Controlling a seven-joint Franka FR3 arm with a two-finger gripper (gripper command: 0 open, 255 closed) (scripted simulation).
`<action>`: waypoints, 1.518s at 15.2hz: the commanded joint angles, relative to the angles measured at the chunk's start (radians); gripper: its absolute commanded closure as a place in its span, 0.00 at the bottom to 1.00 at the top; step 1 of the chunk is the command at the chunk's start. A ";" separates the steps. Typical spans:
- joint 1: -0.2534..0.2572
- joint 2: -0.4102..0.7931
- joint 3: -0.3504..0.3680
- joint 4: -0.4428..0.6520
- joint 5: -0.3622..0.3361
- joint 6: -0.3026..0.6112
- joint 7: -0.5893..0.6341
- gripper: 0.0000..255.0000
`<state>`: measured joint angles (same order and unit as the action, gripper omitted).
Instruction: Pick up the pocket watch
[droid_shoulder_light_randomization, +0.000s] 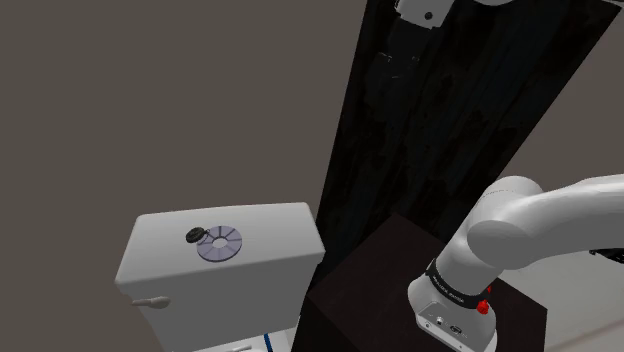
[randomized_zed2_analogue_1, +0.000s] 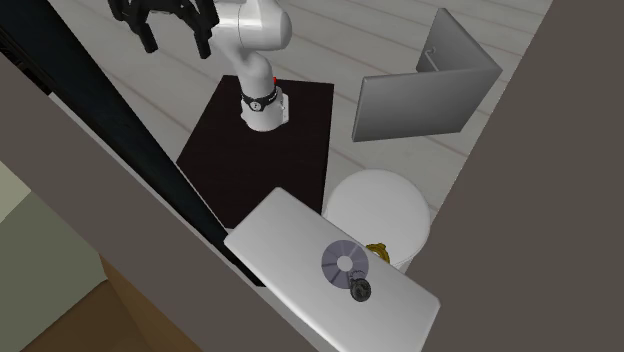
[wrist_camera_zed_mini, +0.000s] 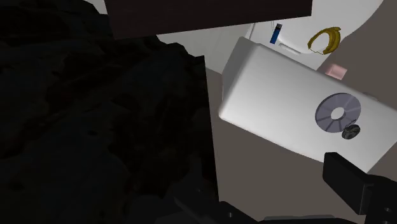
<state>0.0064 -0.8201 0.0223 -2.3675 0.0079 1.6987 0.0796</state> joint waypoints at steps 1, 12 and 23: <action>0.000 0.000 0.000 0.000 0.000 0.000 0.000 0.00; 0.062 0.197 0.141 -0.129 0.068 0.355 0.106 0.00; 0.079 0.544 0.298 -0.095 0.035 0.695 0.247 0.00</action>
<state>0.0872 -0.3171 0.3044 -2.4783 0.0541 2.3647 0.3085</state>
